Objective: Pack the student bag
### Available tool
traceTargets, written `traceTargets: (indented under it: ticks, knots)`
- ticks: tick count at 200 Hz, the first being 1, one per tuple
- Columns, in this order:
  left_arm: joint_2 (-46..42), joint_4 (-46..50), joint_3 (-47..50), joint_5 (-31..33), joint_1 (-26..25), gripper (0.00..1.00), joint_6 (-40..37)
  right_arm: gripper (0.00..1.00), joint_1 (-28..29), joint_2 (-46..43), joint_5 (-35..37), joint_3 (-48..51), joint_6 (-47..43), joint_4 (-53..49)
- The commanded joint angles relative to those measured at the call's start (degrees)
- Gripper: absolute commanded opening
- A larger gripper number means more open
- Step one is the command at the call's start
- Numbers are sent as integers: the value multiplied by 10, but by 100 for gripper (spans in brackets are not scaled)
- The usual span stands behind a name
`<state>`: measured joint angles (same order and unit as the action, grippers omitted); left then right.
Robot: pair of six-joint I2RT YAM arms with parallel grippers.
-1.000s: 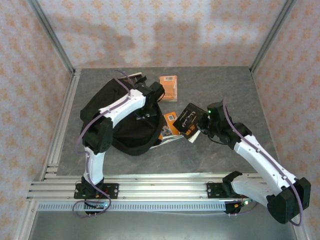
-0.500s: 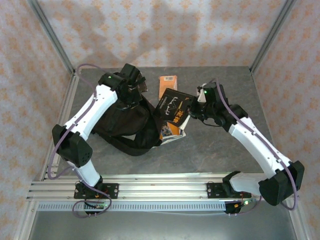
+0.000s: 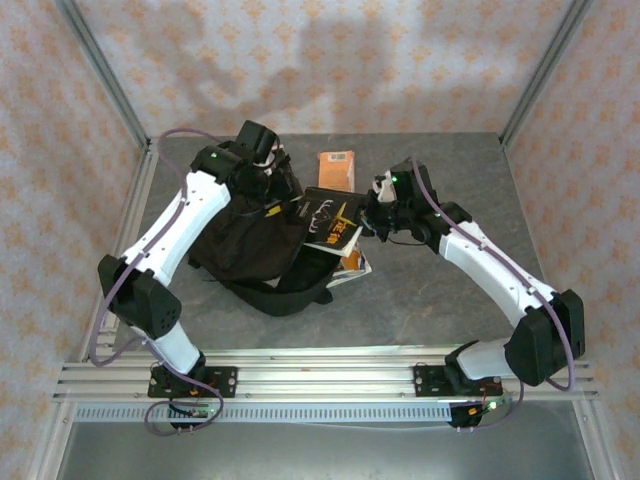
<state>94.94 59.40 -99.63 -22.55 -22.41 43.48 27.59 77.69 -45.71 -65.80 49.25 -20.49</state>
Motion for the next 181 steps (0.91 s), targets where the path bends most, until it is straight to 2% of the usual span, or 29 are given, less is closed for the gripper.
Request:
traceTargets:
  ticks: [1, 19, 46, 77, 118, 146, 154, 164, 169, 181]
  knots:
    - [-56, 16, 15, 32, -10, 74, -83, 0, 4, -7, -52, -6, 25, 80]
    - [-81, 17, 39, 35, -21, 74, -118, 0, 4, -7, -56, -5, 29, 82]
    - [-99, 45, 42, 84, -75, 75, -179, 0, 3, -4, -57, -6, 38, 93]
    - [-104, 75, 60, 122, -117, 75, -198, 0, 2, 2, -64, -8, 60, 121]
    - [-115, 81, 78, 131, -124, 76, -204, 0, 2, 4, -68, -14, 59, 116]
    - [-115, 100, 90, 158, -129, 73, -220, 0, 2, 0, -69, -13, 59, 113]
    - [-116, 103, 93, 172, -130, 70, -224, 0, 2, -2, -69, -13, 58, 112]
    - [-117, 103, 95, 192, -130, 60, -229, 0, 2, -4, -68, -15, 51, 104]
    - [-117, 103, 93, 198, -130, 53, -231, 0, 2, -5, -66, -18, 44, 95]
    - [-113, 102, 79, 211, -129, 30, -236, 0, 2, -7, -52, -29, 17, 54]
